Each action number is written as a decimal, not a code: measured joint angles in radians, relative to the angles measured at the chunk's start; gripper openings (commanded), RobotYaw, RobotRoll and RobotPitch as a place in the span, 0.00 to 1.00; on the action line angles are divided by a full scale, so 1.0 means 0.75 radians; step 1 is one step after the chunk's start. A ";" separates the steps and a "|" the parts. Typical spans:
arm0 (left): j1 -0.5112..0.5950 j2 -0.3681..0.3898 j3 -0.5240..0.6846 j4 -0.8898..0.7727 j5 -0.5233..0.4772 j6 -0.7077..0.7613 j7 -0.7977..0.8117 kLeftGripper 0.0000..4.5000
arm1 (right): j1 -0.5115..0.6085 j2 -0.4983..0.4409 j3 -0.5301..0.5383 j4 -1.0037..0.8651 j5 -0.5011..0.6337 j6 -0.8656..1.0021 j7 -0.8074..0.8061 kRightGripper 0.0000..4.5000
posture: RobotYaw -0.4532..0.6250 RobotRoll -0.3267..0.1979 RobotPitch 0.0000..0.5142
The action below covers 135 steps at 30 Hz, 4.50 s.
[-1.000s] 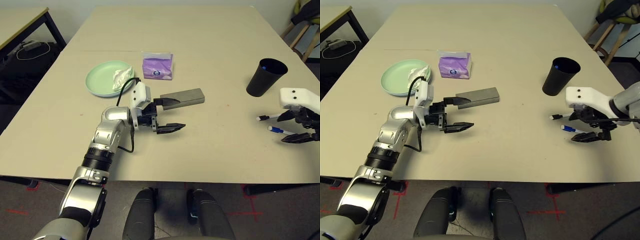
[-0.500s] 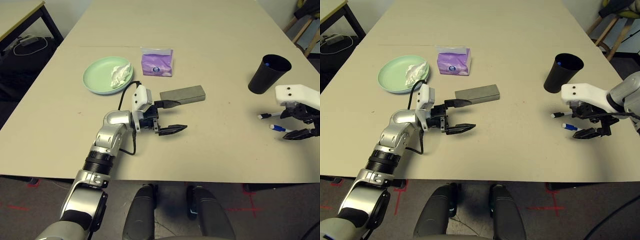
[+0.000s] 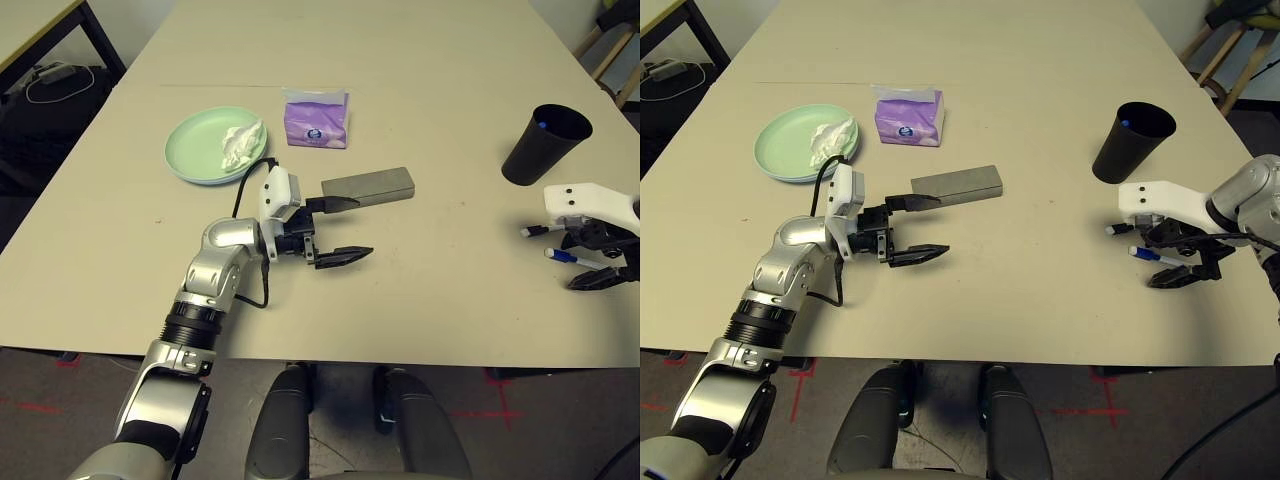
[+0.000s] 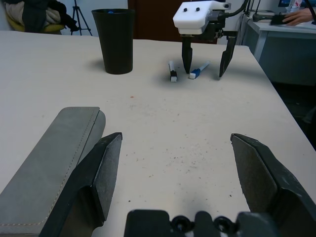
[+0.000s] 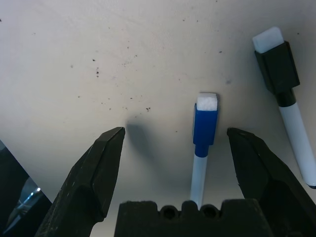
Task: Organize and tidy the items on the table.
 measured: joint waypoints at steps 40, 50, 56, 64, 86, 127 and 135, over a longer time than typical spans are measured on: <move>-0.012 0.037 -0.001 -0.020 -0.001 0.009 -0.006 1.00 | -0.082 0.051 0.004 0.050 0.086 0.110 0.027 0.09 | 0.55 0.62 0.31; -0.056 0.076 -0.002 0.025 -0.001 0.019 -0.056 1.00 | -0.276 0.221 -0.233 -0.080 0.638 0.554 -0.087 0.09 | 0.52 0.62 0.24; -0.090 0.082 -0.004 0.030 0.002 0.032 -0.056 1.00 | -0.273 0.425 -0.493 -0.022 0.713 0.332 -0.458 0.09 | 0.51 0.62 0.21; -0.124 0.078 -0.017 0.080 0.025 0.009 -0.016 1.00 | -0.113 0.710 -0.716 -0.053 0.781 0.030 -0.935 0.09 | 0.50 0.62 0.19; -0.150 0.053 -0.018 0.126 0.037 0.008 0.048 1.00 | -0.289 0.772 -0.846 -0.073 0.743 0.135 -1.811 0.09 | 0.50 0.62 0.19; -0.150 0.053 -0.026 0.125 0.049 0.002 0.047 1.00 | -0.321 0.732 -0.884 -0.194 0.794 0.248 -1.903 0.09 | 0.48 0.62 0.20; -0.150 0.049 -0.028 0.126 0.049 0.001 0.046 1.00 | -0.276 0.683 -0.900 -0.262 0.779 0.397 -1.989 0.09 | 0.48 0.62 0.20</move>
